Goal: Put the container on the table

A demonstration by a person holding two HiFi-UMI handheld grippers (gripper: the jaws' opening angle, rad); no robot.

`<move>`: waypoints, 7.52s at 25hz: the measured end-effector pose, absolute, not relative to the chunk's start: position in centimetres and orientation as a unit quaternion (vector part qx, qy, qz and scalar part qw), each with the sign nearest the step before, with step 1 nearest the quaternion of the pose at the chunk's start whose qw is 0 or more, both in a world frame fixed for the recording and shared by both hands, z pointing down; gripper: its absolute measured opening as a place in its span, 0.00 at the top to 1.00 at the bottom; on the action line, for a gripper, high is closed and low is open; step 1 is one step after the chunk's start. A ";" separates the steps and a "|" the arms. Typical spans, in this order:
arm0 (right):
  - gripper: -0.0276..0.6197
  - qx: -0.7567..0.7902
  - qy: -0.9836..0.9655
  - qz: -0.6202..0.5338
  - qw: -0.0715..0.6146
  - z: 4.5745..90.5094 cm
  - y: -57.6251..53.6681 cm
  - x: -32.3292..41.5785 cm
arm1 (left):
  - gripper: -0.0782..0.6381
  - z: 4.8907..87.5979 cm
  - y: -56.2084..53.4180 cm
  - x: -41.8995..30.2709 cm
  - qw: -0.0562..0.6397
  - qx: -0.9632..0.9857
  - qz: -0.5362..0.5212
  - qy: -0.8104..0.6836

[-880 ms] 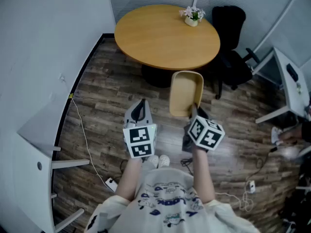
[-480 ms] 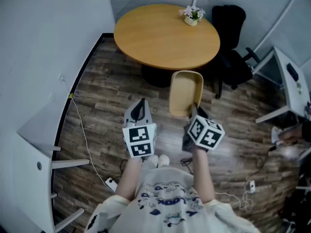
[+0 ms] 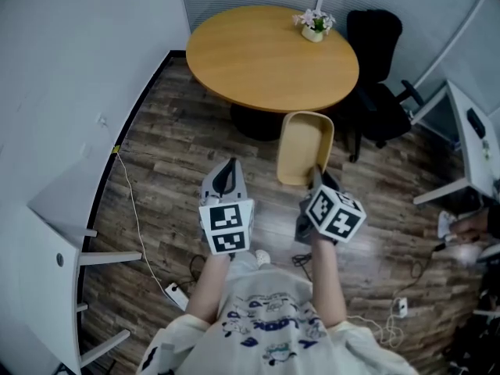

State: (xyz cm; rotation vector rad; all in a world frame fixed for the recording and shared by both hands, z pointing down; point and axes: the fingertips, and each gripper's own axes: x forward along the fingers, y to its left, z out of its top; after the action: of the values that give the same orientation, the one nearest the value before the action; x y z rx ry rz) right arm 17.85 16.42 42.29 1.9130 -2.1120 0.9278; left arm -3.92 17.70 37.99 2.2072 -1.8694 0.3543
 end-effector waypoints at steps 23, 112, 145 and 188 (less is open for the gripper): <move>0.94 0.637 -0.697 0.318 0.088 44.1 6.6 17.4 | 0.89 39.8 7.7 -4.5 0.129 0.752 0.127 -0.634; 0.94 0.585 -0.661 0.409 0.230 55.6 -25.6 14.8 | 0.89 50.8 -22.6 -6.5 0.253 0.707 0.215 -0.624; 0.94 0.582 -0.593 0.460 0.314 61.0 -23.4 13.5 | 0.89 58.1 -21.5 -7.2 0.328 0.701 0.267 -0.575; 0.94 0.631 -0.724 0.261 0.102 42.2 -30.3 13.3 | 0.89 40.0 -28.3 -6.0 0.151 0.759 0.124 -0.621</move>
State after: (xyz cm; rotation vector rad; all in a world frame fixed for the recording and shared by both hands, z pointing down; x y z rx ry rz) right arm 13.26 -30.31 42.16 1.8635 -2.1371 0.7696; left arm -5.95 -28.29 40.03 2.1802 -1.7835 0.3574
